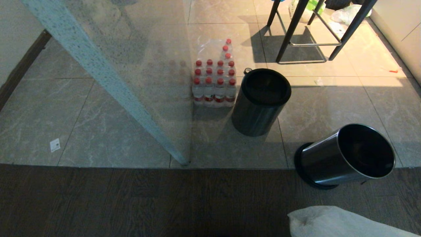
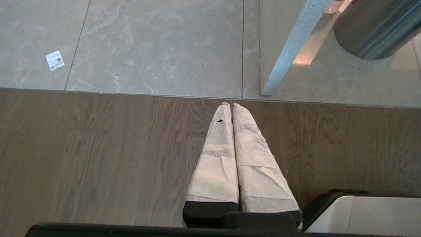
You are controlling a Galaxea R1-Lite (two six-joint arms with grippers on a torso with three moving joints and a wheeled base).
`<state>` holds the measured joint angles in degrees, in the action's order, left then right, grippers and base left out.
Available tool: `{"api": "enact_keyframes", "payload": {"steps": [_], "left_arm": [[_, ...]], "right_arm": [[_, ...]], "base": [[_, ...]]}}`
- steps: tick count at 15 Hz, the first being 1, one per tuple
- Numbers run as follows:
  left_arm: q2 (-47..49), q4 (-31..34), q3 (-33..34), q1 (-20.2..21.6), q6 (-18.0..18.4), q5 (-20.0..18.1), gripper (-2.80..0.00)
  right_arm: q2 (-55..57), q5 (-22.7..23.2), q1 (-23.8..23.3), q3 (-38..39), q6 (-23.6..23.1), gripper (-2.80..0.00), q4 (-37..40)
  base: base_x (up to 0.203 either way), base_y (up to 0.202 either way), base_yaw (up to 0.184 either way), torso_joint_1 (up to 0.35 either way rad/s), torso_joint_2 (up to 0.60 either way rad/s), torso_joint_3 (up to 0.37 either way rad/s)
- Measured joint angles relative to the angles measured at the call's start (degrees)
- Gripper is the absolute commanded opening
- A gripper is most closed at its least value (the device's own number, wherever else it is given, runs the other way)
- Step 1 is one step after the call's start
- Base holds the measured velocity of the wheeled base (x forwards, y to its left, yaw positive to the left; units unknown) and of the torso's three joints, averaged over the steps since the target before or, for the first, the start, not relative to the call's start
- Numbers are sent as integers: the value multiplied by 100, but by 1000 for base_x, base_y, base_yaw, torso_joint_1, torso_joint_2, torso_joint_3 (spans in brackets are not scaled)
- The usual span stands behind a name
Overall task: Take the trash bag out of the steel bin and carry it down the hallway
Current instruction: Put the trash bag at the door
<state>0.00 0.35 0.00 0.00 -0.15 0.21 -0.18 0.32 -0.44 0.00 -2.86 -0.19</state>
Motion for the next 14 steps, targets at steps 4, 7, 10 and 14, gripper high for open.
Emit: {"api": "enact_keyframes", "payload": {"steps": [4, 7, 10, 14], "left_arm": [[0, -2, 0, 0, -31, 1, -280], [0, -2, 0, 0, -39, 4, -280], [0, -9, 0, 0, -46, 4, -280], [0, -5, 0, 0, -43, 4, -280]], "right_arm": [[0, 1, 0, 0, 2, -280, 3], [2, -1, 0, 0, 0, -280, 3], [2, -1, 0, 0, 2, -280, 5], [2, 1, 0, 0, 2, -280, 3]], "base": [[0, 0, 0, 2, 0, 176], [0, 0, 0, 2, 1, 202], [0, 0, 0, 4, 1, 202], [0, 0, 0, 4, 0, 203]]}}
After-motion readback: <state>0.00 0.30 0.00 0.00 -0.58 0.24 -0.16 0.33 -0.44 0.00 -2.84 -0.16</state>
